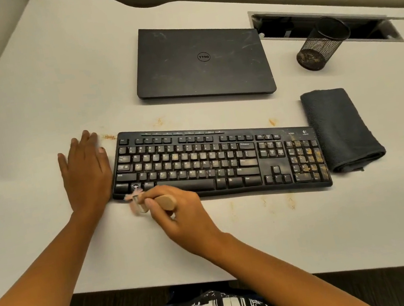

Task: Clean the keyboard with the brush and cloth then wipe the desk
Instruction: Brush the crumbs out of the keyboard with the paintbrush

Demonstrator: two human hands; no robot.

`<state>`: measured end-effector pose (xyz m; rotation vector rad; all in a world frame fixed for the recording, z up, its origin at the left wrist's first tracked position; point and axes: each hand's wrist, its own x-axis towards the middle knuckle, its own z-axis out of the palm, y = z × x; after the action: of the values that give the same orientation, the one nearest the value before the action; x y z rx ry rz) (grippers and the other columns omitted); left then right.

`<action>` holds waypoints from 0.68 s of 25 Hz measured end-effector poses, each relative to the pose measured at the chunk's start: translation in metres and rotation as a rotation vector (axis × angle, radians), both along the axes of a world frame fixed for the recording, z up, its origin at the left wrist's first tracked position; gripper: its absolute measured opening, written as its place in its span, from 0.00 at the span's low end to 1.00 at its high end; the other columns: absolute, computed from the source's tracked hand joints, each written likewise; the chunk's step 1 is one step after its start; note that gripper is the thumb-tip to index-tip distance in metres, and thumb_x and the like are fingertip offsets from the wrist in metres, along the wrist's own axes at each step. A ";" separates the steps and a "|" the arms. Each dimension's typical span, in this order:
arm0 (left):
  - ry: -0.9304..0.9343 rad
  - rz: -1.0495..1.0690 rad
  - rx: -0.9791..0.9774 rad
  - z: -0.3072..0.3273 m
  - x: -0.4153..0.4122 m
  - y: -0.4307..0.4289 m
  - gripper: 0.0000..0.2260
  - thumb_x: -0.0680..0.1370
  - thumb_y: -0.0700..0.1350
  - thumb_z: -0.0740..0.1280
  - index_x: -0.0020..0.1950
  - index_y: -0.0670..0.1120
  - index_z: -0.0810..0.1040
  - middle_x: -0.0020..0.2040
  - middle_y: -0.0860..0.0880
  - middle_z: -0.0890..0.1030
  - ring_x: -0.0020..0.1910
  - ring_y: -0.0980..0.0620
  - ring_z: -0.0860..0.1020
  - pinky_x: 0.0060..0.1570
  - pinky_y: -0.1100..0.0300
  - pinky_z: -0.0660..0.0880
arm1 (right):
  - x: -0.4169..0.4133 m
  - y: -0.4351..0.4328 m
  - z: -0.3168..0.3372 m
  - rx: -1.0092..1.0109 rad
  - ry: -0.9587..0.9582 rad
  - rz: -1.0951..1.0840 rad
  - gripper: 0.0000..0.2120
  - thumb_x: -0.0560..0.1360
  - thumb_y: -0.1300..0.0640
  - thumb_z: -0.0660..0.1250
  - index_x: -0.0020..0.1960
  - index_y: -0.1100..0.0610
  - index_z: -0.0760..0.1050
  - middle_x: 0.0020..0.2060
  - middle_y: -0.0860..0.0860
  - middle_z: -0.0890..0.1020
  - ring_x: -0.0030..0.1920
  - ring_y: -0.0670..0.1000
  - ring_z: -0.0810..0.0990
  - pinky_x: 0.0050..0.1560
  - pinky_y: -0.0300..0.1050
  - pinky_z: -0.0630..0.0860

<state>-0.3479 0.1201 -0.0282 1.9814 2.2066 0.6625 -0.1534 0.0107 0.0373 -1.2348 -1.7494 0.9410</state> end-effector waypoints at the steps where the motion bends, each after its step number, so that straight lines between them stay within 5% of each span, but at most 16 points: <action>1: 0.001 0.000 0.002 0.000 0.000 0.000 0.19 0.85 0.45 0.52 0.75 0.44 0.66 0.76 0.44 0.66 0.77 0.44 0.59 0.75 0.44 0.49 | -0.002 0.003 0.003 -0.020 -0.007 0.042 0.08 0.80 0.61 0.63 0.54 0.62 0.78 0.48 0.53 0.83 0.48 0.45 0.80 0.49 0.33 0.74; 4: 0.006 -0.001 0.010 0.000 0.001 0.000 0.19 0.85 0.44 0.52 0.74 0.43 0.66 0.76 0.44 0.66 0.76 0.43 0.60 0.74 0.43 0.50 | -0.002 0.013 0.018 -0.058 -0.013 0.062 0.06 0.80 0.57 0.63 0.54 0.59 0.74 0.42 0.48 0.80 0.37 0.41 0.75 0.37 0.29 0.68; 6: 0.018 0.000 0.016 -0.001 0.001 0.000 0.19 0.84 0.44 0.52 0.74 0.43 0.67 0.75 0.44 0.67 0.76 0.43 0.61 0.74 0.43 0.51 | -0.002 0.027 0.028 0.027 -0.059 0.062 0.05 0.79 0.58 0.65 0.51 0.59 0.74 0.40 0.45 0.79 0.37 0.39 0.74 0.38 0.29 0.68; 10: 0.033 -0.021 -0.014 -0.002 -0.002 -0.001 0.19 0.84 0.45 0.52 0.75 0.43 0.65 0.76 0.43 0.65 0.77 0.42 0.59 0.74 0.43 0.49 | -0.016 0.054 0.050 0.092 -0.305 0.196 0.06 0.79 0.57 0.63 0.44 0.54 0.68 0.38 0.49 0.78 0.38 0.52 0.75 0.37 0.47 0.71; 12: 0.038 -0.029 -0.042 -0.003 -0.003 -0.001 0.20 0.84 0.44 0.54 0.76 0.43 0.64 0.77 0.44 0.63 0.77 0.43 0.57 0.74 0.43 0.48 | -0.025 0.063 0.060 0.075 -0.443 0.212 0.03 0.80 0.57 0.61 0.52 0.54 0.72 0.38 0.52 0.79 0.39 0.55 0.76 0.36 0.48 0.70; 14: 0.023 -0.023 -0.037 -0.001 -0.002 0.000 0.20 0.84 0.43 0.55 0.76 0.43 0.64 0.77 0.44 0.63 0.77 0.43 0.58 0.75 0.43 0.48 | -0.027 0.068 0.071 0.051 -0.600 0.215 0.11 0.80 0.57 0.59 0.62 0.56 0.72 0.41 0.54 0.80 0.42 0.56 0.78 0.38 0.49 0.73; 17: 0.011 -0.017 -0.007 0.001 -0.001 0.000 0.19 0.84 0.43 0.54 0.75 0.42 0.66 0.76 0.43 0.66 0.76 0.42 0.60 0.74 0.42 0.50 | -0.003 0.068 0.087 -0.059 -0.739 0.234 0.12 0.81 0.57 0.58 0.63 0.55 0.72 0.40 0.52 0.75 0.44 0.54 0.78 0.41 0.47 0.72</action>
<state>-0.3485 0.1196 -0.0268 2.0033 2.1926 0.6427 -0.1560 0.0786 0.1247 -1.5638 -2.4948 0.7031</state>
